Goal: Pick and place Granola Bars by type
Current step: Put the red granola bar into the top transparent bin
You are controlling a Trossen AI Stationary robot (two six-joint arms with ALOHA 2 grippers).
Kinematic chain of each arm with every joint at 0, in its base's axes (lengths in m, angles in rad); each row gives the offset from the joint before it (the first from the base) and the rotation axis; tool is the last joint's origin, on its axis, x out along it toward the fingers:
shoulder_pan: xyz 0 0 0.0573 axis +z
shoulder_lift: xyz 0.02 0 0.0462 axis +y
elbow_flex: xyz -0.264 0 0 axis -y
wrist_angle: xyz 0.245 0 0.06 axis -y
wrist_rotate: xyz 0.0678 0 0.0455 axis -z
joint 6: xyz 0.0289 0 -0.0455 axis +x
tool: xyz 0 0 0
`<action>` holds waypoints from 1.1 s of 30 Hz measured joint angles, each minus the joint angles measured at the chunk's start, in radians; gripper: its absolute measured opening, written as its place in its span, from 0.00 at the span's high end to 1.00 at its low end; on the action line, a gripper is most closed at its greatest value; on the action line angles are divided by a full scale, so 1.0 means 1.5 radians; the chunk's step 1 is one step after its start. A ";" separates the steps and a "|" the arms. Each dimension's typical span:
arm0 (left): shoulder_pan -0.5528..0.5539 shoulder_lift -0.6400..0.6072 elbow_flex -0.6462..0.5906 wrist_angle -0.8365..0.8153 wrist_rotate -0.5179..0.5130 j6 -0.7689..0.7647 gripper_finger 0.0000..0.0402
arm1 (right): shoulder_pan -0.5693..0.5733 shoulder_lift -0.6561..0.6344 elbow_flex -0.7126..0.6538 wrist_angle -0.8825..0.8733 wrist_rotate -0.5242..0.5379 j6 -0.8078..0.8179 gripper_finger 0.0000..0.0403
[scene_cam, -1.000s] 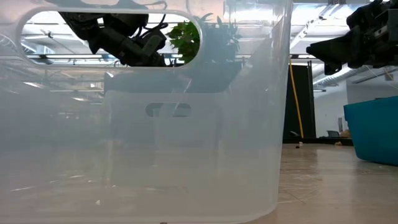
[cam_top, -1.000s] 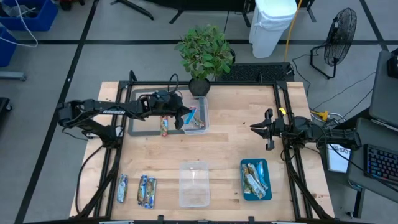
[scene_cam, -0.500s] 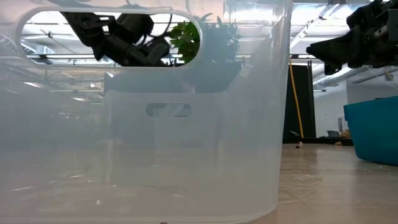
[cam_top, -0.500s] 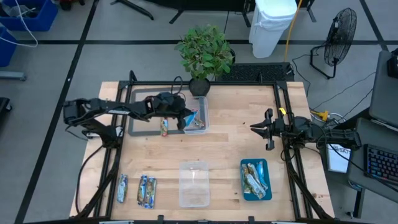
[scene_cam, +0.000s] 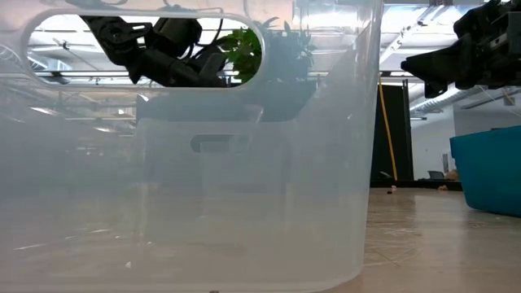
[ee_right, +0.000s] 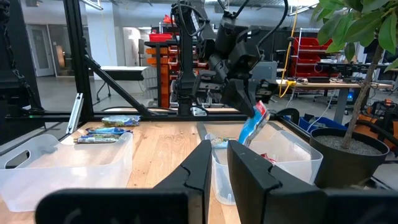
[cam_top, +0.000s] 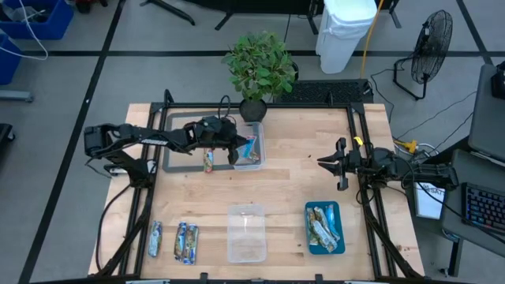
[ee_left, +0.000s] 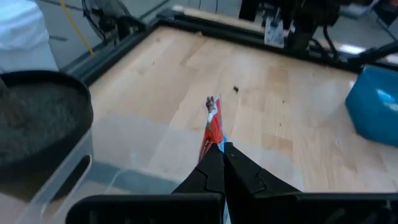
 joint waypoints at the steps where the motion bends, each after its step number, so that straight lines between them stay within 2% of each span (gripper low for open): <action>1: 0.002 0.000 0.000 0.004 0.001 0.000 1.00 | 0.000 0.000 0.000 0.000 0.000 0.000 0.89; 12: 0.011 0.000 0.000 -0.043 0.017 -0.088 1.00 | 0.000 0.000 0.000 0.000 0.000 0.000 0.89; 18: 0.010 0.000 0.000 -0.062 0.006 -0.087 0.99 | 0.000 0.000 0.000 0.000 0.000 0.000 0.89; 33: 0.010 0.000 0.000 -0.057 -0.002 -0.090 0.86 | 0.000 0.000 0.000 0.000 0.000 0.000 0.89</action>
